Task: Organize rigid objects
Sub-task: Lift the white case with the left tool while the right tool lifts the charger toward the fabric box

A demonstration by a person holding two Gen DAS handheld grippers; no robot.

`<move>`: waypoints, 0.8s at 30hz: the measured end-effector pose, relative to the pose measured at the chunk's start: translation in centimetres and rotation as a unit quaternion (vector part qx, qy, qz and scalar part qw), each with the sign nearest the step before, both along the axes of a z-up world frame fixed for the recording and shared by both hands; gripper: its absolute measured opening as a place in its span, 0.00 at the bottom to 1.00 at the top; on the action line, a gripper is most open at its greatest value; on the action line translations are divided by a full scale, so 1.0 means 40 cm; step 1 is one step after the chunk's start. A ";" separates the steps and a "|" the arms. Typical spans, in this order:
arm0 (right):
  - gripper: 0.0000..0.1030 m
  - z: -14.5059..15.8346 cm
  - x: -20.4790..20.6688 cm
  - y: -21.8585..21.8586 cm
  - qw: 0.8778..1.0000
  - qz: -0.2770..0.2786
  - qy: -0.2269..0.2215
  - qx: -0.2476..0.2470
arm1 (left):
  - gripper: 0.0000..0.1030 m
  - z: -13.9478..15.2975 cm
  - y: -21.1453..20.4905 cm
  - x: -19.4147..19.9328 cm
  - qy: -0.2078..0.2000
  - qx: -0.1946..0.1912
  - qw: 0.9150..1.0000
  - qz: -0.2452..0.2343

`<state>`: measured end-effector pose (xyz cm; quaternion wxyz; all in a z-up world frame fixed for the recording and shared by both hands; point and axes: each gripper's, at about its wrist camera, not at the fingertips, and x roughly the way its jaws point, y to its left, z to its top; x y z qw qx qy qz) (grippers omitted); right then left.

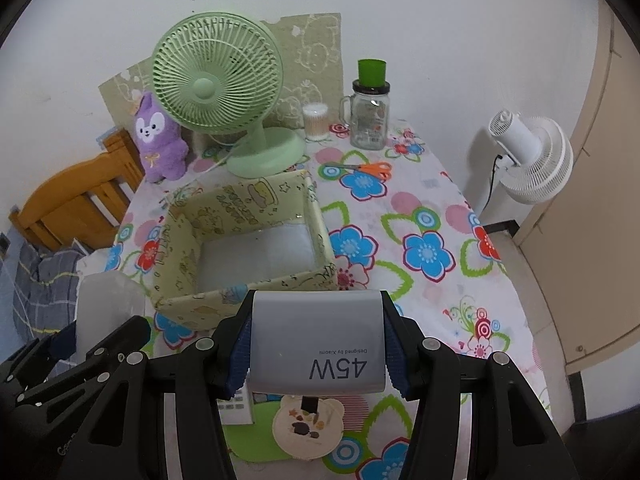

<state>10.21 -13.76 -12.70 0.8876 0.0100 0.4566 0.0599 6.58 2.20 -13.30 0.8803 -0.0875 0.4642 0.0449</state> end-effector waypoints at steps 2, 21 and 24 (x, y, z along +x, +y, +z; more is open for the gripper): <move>0.56 0.008 -0.001 0.003 1.000 0.002 0.001 0.000 | 0.59 0.013 -0.001 0.001 -0.004 0.000 1.000 -0.001; 0.56 0.067 0.041 0.023 1.000 0.020 -0.014 0.008 | 0.59 0.067 -0.002 0.046 -0.021 0.006 1.000 0.004; 0.56 0.069 0.055 0.026 1.000 0.022 -0.016 0.008 | 0.59 0.069 0.000 0.058 -0.021 0.008 1.000 0.005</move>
